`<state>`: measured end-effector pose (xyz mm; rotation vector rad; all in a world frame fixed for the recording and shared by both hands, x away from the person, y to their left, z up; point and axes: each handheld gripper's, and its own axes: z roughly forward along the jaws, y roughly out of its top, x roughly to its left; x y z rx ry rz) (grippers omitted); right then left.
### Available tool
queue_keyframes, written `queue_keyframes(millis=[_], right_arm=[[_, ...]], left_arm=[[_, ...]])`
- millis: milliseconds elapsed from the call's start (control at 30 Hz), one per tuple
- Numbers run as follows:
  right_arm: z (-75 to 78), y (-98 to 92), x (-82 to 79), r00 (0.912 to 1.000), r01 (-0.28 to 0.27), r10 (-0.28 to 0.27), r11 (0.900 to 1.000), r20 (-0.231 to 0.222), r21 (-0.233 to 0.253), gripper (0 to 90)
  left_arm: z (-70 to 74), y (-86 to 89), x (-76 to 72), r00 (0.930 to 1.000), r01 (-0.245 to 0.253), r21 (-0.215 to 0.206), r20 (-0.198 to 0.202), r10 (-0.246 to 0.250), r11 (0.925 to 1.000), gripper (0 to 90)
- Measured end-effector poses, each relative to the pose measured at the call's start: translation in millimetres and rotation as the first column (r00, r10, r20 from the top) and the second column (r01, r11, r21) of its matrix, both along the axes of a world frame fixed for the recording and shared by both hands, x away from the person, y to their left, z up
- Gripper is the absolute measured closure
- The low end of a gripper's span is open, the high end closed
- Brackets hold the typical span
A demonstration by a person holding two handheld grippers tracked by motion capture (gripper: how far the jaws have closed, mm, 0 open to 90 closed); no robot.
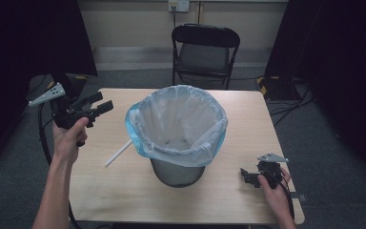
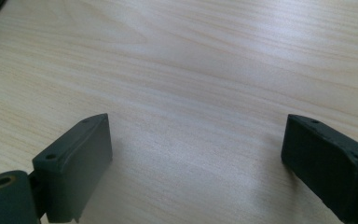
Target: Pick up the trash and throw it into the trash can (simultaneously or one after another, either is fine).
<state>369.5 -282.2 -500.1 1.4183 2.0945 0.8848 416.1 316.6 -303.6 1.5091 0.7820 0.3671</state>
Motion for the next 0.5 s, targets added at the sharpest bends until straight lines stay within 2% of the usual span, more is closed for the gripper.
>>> queue_keyframes(millis=[133,300,333,367,433,500], right_arm=[[0.0,0.0,0.0,1.0,0.0,0.0,1.0,0.0,0.0,7.7],[0.0,0.0,0.0,1.0,0.0,0.0,1.0,0.0,0.0,7.7],[0.0,0.0,0.0,1.0,0.0,0.0,1.0,0.0,0.0,7.7],[0.0,0.0,0.0,1.0,0.0,0.0,1.0,0.0,0.0,7.7],[0.0,0.0,0.0,1.0,0.0,0.0,1.0,0.0,0.0,7.7],[0.0,0.0,0.0,1.0,0.0,0.0,1.0,0.0,0.0,7.7]], left_arm=[[-11.9,6.0,-0.4,0.9996,-0.015,0.021,-0.024,0.016,0.9997,25.0],[-29.9,12.4,-1.2,0.9958,-0.035,0.041,-0.083,0.038,0.9986,25.1],[-29.9,12.4,-1.2,0.9958,-0.035,0.041,-0.083,0.038,0.9986,25.3],[-39.0,14.7,-1.0,0.9897,-0.059,0.064,-0.127,0.067,0.9962,26.2],[-46.5,16.7,-0.5,0.9859,-0.048,0.047,-0.158,0.055,0.9977,26.7],[-54.7,18.3,-1.2,0.9837,-0.043,0.059,-0.172,0.053,0.9974,27.3]])
